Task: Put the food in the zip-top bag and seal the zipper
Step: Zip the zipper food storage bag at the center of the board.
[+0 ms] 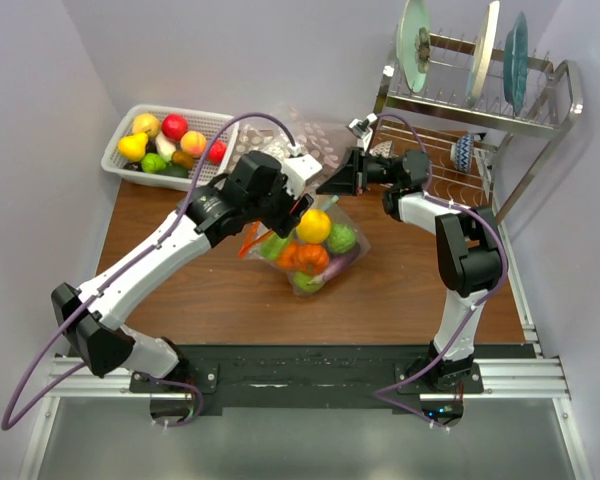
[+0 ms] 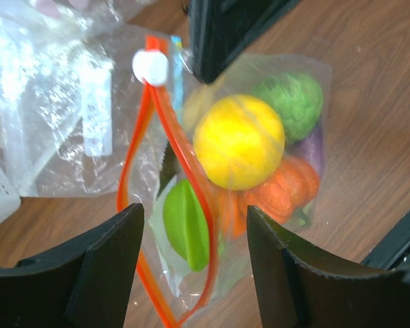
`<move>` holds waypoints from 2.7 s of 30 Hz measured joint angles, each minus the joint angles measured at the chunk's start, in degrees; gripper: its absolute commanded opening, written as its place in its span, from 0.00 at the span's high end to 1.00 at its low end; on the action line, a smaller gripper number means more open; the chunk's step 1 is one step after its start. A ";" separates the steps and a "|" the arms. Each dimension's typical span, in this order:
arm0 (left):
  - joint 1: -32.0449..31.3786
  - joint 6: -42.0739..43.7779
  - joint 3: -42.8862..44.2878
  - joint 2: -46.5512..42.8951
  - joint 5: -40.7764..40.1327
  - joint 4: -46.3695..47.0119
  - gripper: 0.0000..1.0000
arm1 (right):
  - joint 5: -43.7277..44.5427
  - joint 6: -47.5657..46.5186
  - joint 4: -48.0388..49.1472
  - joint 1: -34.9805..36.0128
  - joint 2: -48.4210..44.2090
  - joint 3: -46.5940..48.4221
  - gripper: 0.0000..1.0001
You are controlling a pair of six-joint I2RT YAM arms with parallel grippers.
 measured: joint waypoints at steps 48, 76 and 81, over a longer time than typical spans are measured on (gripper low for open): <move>14.78 2.43 12.48 13.49 36.59 9.22 0.53 | -0.26 1.46 0.02 0.00 0.00 1.03 1.00; 17.33 -0.31 12.98 17.51 45.64 10.12 0.67 | -0.42 1.64 0.04 0.00 0.00 1.03 1.00; 17.33 -0.46 12.98 17.62 45.79 10.19 0.89 | -0.42 1.66 0.02 0.00 0.00 1.03 1.00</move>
